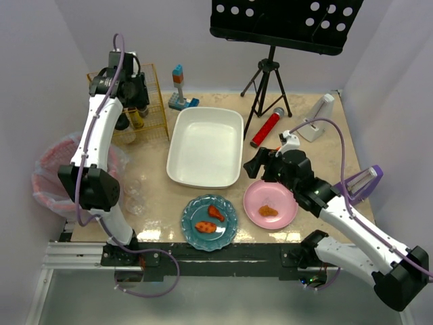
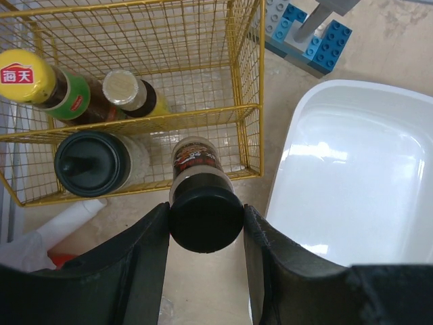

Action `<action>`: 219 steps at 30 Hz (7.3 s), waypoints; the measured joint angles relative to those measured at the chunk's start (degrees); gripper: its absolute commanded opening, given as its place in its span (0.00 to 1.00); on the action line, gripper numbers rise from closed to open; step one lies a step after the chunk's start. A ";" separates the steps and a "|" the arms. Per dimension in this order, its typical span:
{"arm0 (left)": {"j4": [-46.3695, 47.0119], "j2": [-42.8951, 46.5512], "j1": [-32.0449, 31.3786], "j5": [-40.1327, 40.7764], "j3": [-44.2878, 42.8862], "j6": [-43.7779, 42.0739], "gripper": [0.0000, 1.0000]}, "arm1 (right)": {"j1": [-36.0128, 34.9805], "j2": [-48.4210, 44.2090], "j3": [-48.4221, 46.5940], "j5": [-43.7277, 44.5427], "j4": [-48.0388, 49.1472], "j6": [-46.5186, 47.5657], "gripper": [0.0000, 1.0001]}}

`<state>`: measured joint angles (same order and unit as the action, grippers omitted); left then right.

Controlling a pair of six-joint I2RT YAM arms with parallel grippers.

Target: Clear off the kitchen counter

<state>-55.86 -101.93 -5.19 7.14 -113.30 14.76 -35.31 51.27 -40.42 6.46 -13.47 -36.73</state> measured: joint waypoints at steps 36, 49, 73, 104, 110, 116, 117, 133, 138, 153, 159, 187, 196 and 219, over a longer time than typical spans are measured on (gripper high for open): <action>5.25 -15.28 3.58 -7.37 2.01 -0.90 0.41 | 0.00 -5.20 1.29 -2.99 -2.40 -2.34 0.89; 5.44 -15.28 3.56 -7.32 3.93 -0.90 0.75 | 0.00 -5.22 1.57 -3.02 -2.40 -3.23 0.89; 18.82 22.40 -3.32 -19.39 30.86 0.72 0.80 | 0.00 -3.23 1.60 -3.28 -1.36 -5.70 0.88; 2.43 40.19 -6.84 4.44 35.87 8.13 0.79 | -2.45 1.75 3.50 -5.46 3.67 -5.64 0.87; 0.85 37.35 -6.43 4.87 30.38 6.45 0.81 | -12.39 10.25 -6.27 -1.73 4.33 -4.96 0.87; 0.87 34.49 0.20 3.08 26.23 4.00 0.82 | -25.16 26.12 -21.03 1.51 8.96 -4.79 0.87; 0.98 33.99 1.62 2.84 25.59 3.63 0.82 | -26.62 29.31 -23.10 1.51 10.43 -4.90 0.86; 2.21 32.13 3.45 -2.75 20.39 3.34 0.82 | -31.01 68.74 -52.11 -1.51 16.96 -9.09 0.78; 2.23 32.57 3.48 -4.15 20.41 3.04 0.82 | -31.06 74.55 -57.22 -1.42 16.87 -10.05 0.72; 2.71 34.36 3.56 -7.06 21.42 2.69 0.82 | -31.06 84.02 -68.02 1.38 11.72 -10.88 0.57; 3.06 34.36 3.56 -7.65 22.05 2.56 0.82 | -31.06 85.72 -69.68 1.64 9.77 -10.62 0.48; 4.42 34.49 3.56 -7.89 21.75 2.14 0.81 | -29.07 60.74 -53.42 11.52 13.42 -5.86 0.00; 14.64 39.91 3.63 -19.39 26.14 7.54 0.80 | -16.39 35.12 -27.28 3.23 20.87 -5.66 0.00; 74.71 48.72 -3.65 -56.13 50.40 58.75 0.83 | -10.03 11.04 -23.43 -13.60 29.05 -11.58 0.00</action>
<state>18.85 -53.21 -8.84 -48.99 -62.89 73.52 -45.34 62.30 -63.86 -7.14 15.57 -48.31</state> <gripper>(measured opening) 0.825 0.034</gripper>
